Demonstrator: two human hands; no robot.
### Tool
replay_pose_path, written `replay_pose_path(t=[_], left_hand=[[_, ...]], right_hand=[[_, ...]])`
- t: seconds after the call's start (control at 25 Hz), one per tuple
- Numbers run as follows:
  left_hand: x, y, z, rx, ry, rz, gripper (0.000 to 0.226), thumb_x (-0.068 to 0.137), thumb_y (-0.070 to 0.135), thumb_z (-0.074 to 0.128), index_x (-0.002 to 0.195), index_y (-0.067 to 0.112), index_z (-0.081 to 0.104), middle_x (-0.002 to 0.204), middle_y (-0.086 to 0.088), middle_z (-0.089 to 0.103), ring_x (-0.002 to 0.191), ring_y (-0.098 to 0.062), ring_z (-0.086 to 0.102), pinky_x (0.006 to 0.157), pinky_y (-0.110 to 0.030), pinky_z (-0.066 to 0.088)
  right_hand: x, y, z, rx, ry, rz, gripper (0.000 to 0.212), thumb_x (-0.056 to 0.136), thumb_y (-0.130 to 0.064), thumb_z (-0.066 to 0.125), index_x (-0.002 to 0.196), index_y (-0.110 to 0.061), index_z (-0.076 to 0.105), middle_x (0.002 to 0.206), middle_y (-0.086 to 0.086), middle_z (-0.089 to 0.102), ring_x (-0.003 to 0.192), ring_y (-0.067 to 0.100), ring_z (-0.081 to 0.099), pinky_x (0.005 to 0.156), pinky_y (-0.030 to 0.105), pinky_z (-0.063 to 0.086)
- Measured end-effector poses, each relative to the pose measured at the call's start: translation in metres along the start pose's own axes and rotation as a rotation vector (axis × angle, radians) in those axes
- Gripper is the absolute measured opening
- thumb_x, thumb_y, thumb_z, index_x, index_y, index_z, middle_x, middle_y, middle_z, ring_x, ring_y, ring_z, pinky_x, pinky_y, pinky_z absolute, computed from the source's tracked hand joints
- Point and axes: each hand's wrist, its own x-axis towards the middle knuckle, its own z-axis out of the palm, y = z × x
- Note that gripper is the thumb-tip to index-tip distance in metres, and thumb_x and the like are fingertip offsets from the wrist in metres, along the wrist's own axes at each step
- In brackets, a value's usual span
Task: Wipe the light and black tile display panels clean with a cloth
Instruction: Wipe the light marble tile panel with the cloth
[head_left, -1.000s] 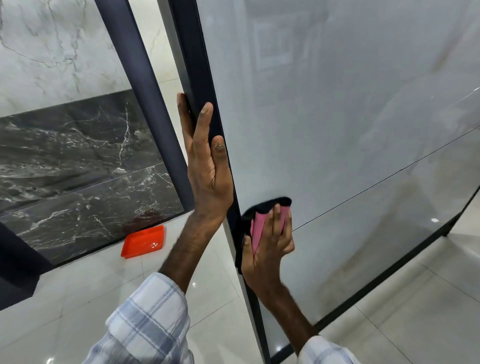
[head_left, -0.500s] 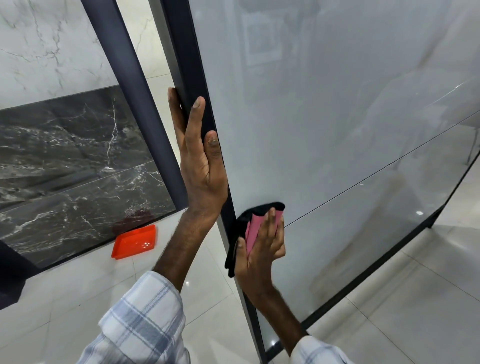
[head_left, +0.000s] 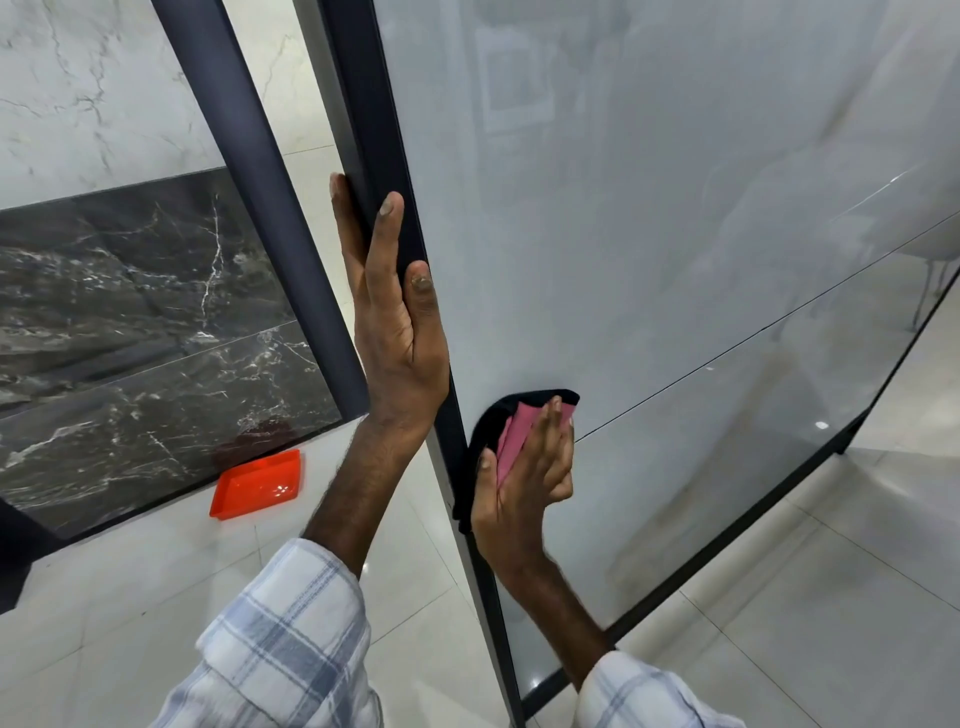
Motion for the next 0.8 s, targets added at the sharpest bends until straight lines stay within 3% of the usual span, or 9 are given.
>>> replay_pose_path(t=[0.04,0.12,0.2,0.28,0.4,0.52,0.56,0.68,0.8], left_hand=[[-0.001,0.003,-0.001,0.013,-0.014,0.003,0.049,0.104,-0.007,0.043,0.151,-0.006,0.031,0.157,-0.05,0.012,0.152,-0.04,0.009,0.126,-0.024,0.018],[-0.003,0.007,-0.005,0.036,-0.046,0.001,0.053,0.099,-0.014,0.05,0.149,-0.018,0.03,0.156,-0.052,0.01,0.151,-0.043,0.007,0.123,-0.015,0.019],[-0.002,0.011,-0.007,0.043,-0.072,-0.02,0.057,0.1,-0.005,0.054,0.15,-0.015,0.03,0.16,-0.046,0.009,0.156,-0.042,0.007,0.127,-0.025,0.016],[0.0,0.013,-0.006,0.061,-0.067,-0.042,0.059,0.102,0.005,0.055,0.154,-0.009,0.03,0.164,-0.041,0.009,0.158,-0.042,0.008,0.129,-0.036,0.015],[-0.003,0.015,0.001,0.163,-0.04,-0.003,0.063,0.101,0.013,0.061,0.155,-0.003,0.033,0.163,-0.043,0.008,0.158,-0.033,0.008,0.128,-0.046,0.02],[-0.003,0.012,0.001,0.296,-0.072,0.091,0.062,0.1,0.016,0.068,0.152,0.004,0.036,0.158,-0.048,0.007,0.156,-0.044,0.01,0.125,-0.057,0.025],[-0.002,0.011,0.0,0.329,-0.081,0.104,0.061,0.1,0.015,0.068,0.152,0.003,0.038,0.158,-0.048,0.007,0.155,-0.048,0.011,0.125,-0.057,0.025],[-0.002,0.011,-0.001,0.398,-0.093,0.099,0.057,0.1,0.015,0.068,0.15,-0.003,0.045,0.16,-0.039,0.003,0.154,-0.053,0.011,0.128,-0.052,0.02],[-0.003,0.011,0.002,0.452,-0.059,0.092,0.058,0.098,0.014,0.07,0.148,-0.002,0.047,0.159,-0.044,0.006,0.155,-0.053,0.012,0.128,-0.052,0.021]], right_hand=[[0.0,0.015,-0.002,-0.019,-0.016,-0.026,0.076,0.099,-0.048,0.04,0.162,-0.028,0.003,0.171,-0.002,0.007,0.156,0.023,0.01,0.106,0.048,0.017],[0.028,0.039,-0.006,0.008,0.056,0.152,0.074,0.098,-0.053,0.036,0.162,-0.031,0.006,0.171,-0.002,0.012,0.152,0.023,0.017,0.109,0.058,0.022],[0.075,0.052,-0.013,0.09,0.192,0.418,0.079,0.094,-0.06,0.029,0.163,-0.027,0.013,0.171,0.0,0.018,0.15,0.024,0.021,0.112,0.066,0.022],[0.106,0.044,-0.02,0.113,0.249,0.516,0.083,0.091,-0.06,0.025,0.163,-0.02,0.018,0.17,0.001,0.02,0.151,0.029,0.022,0.114,0.065,0.021],[0.085,0.013,-0.016,0.007,0.19,0.153,0.074,0.098,-0.049,0.034,0.163,-0.016,0.017,0.171,0.003,0.015,0.152,0.033,0.02,0.114,0.055,0.022],[0.057,0.02,-0.019,-0.084,0.057,-0.213,0.074,0.098,-0.043,0.043,0.16,-0.021,0.01,0.169,0.0,0.011,0.154,0.029,0.015,0.112,0.046,0.017],[0.078,0.027,-0.024,-0.078,0.08,-0.228,0.073,0.098,-0.044,0.043,0.16,-0.023,0.009,0.169,0.002,0.013,0.152,0.03,0.018,0.114,0.051,0.018],[0.158,0.017,-0.043,0.002,0.245,0.036,0.071,0.099,-0.046,0.041,0.161,-0.019,0.017,0.169,0.007,0.022,0.147,0.03,0.026,0.112,0.068,0.024],[0.171,-0.017,-0.047,-0.026,0.29,-0.095,0.071,0.099,-0.043,0.043,0.16,-0.013,0.023,0.168,0.01,0.024,0.15,0.034,0.027,0.111,0.058,0.026]])
